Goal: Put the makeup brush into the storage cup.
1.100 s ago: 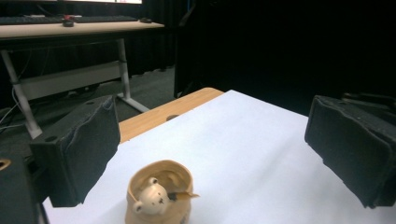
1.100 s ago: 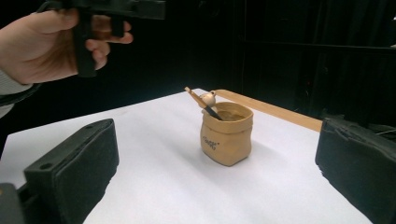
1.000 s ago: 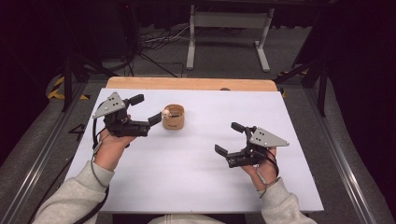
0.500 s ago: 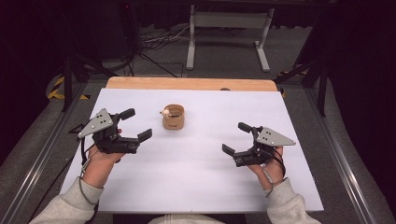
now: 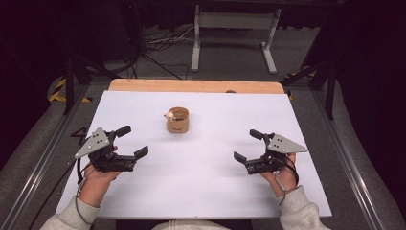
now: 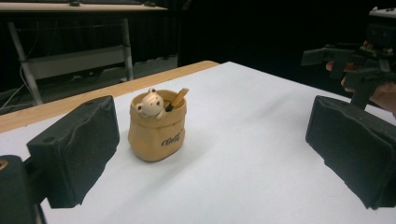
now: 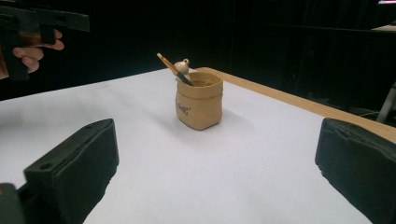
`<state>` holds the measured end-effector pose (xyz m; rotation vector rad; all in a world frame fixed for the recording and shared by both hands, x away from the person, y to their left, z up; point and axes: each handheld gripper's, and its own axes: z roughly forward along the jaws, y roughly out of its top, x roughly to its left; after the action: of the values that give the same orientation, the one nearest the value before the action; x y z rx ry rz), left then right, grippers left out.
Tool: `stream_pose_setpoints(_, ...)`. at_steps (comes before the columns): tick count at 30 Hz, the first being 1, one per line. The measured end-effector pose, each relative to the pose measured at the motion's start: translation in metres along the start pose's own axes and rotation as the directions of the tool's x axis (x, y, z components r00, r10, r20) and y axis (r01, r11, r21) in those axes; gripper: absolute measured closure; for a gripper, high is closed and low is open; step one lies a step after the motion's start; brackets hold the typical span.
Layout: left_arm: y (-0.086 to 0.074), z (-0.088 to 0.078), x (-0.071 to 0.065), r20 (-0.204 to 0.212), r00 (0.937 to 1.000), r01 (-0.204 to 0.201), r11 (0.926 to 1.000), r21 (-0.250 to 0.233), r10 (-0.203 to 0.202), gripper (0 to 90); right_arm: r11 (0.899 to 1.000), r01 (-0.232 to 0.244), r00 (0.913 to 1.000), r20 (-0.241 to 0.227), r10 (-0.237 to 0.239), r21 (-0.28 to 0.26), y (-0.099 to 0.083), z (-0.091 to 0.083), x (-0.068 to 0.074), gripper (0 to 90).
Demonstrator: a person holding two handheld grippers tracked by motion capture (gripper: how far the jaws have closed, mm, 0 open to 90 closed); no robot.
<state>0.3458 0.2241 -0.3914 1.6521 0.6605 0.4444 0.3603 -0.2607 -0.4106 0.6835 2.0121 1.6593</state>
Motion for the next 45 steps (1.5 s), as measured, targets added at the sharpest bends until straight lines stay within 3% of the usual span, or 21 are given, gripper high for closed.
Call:
stream_pose_setpoints(12,-0.032,-0.011,0.005,-0.011,0.9993,0.036,0.9992,-0.018,-0.036,4.3,0.999,0.029,0.9995,-0.01,-0.029,0.04,-0.009,-0.005,-0.001,0.0)
stream_pose_setpoints(16,-0.039,-0.013,0.005,0.001,1.0,0.005,0.9999,-0.011,-0.005,4.4,0.998,0.033,0.9994,-0.011,-0.033,0.049,-0.013,-0.005,0.001,0.0)
stream_pose_setpoints(18,-0.042,-0.013,0.005,-0.001,0.9998,0.019,0.9998,-0.01,-0.019,4.5,0.998,0.034,0.9993,-0.016,-0.033,0.048,-0.014,-0.005,0.002,0.1)
stream_pose_setpoints(24,-0.048,-0.015,0.009,-0.003,0.9993,0.037,0.9991,-0.023,-0.037,4.5,0.999,0.016,0.9996,-0.025,-0.015,0.044,-0.021,-0.006,0.003,0.0)
stream_pose_setpoints(32,-0.059,-0.016,0.013,-0.025,0.9997,0.008,1.0,-0.006,-0.008,4.7,0.999,-0.009,0.9995,-0.029,0.01,0.033,-0.03,-0.009,0.002,0.1)
stream_pose_setpoints(37,-0.067,-0.011,0.015,-0.015,0.9986,0.052,0.9987,0.003,-0.052,4.8,0.999,-0.026,0.9991,-0.034,0.027,0.036,-0.036,-0.008,0.003,0.0)
stream_pose_setpoints(45,-0.073,-0.012,0.021,-0.037,0.9977,0.057,0.9984,-0.002,-0.057,4.7,0.999,-0.032,0.9989,-0.033,0.032,0.025,-0.036,-0.007,0.004,0.0)
